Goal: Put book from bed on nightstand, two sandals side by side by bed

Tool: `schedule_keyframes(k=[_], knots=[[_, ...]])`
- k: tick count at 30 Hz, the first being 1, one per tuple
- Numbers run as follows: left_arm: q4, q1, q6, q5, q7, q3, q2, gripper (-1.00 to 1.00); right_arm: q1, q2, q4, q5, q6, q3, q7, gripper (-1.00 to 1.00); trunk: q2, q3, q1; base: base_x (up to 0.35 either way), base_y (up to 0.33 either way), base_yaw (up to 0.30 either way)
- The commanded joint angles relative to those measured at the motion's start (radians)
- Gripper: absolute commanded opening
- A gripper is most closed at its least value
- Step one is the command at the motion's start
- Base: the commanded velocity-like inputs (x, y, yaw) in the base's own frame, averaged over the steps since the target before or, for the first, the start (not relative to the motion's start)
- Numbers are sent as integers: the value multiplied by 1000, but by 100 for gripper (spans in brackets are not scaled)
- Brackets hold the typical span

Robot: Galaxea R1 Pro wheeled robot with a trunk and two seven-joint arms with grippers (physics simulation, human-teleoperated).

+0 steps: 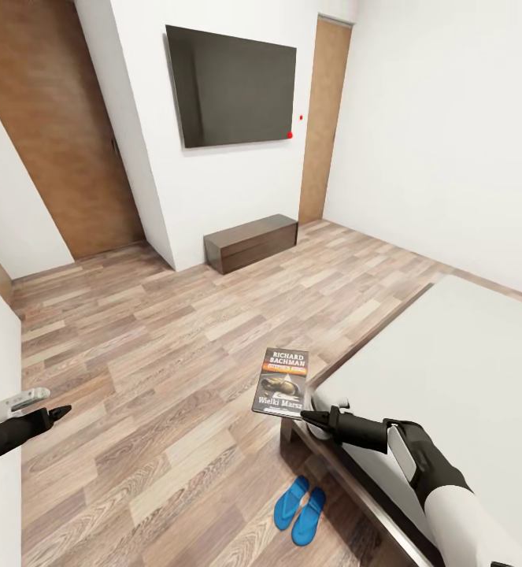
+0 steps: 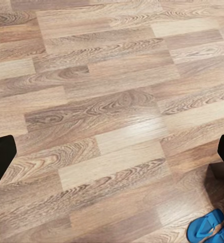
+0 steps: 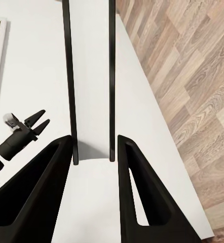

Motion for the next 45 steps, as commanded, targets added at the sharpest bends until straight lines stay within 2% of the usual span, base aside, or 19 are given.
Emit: schedule_keyframes(k=[1,45], knots=[[-1,-1,6,1,-3,2,0,100,-1,0,0,-1,5,-1,2,-100,-2,-2,1,0,0,0],[0,-1,6,1,-3,2,-1,100,-1,-2,0,-1,5,-3,0,-100,-2,-1,1,0,0,0]])
